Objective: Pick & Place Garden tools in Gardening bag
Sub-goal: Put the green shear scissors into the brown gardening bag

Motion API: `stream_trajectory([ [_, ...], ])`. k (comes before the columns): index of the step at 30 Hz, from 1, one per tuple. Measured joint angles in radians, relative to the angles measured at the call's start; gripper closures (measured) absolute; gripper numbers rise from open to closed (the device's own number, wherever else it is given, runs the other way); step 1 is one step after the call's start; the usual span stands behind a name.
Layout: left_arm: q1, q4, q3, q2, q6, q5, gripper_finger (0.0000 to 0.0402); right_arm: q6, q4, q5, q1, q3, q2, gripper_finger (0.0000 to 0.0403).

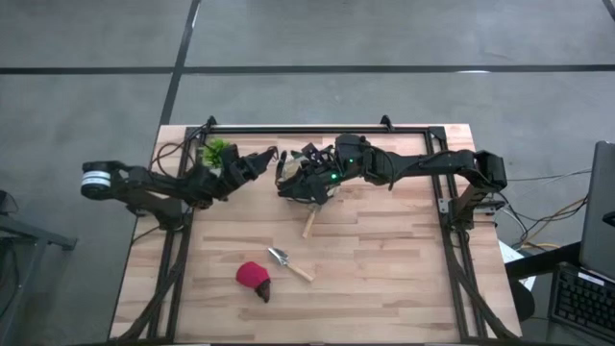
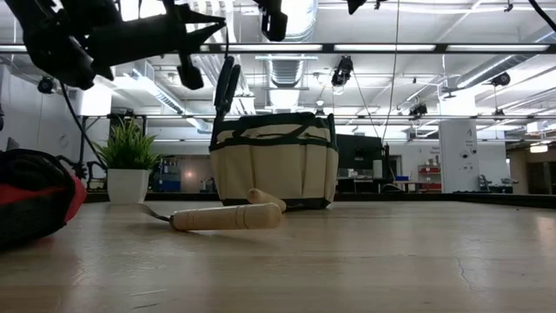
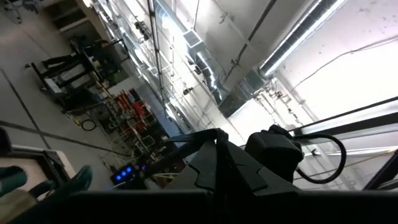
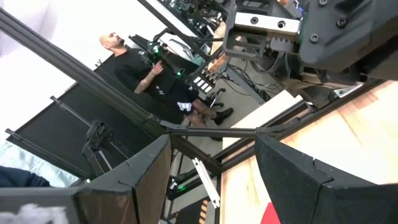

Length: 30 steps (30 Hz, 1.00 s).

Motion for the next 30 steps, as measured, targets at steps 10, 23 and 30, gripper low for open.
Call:
stream_trajectory([
  [10, 0.000, -0.050, -0.169, -0.156, -0.050, -0.099, 0.0389, -0.014, 0.000, 0.000, -0.008, 0.000, 0.000, 0.0177],
  [23, -0.013, -0.348, -0.215, -0.372, -0.088, -0.105, 0.0389, -0.027, 0.000, 0.002, -0.016, 0.000, 0.000, 0.0177],
  [30, -0.018, -0.472, -0.154, -0.363, -0.123, -0.095, 0.0389, -0.034, 0.000, 0.003, -0.025, 0.000, 0.000, 0.0177],
])
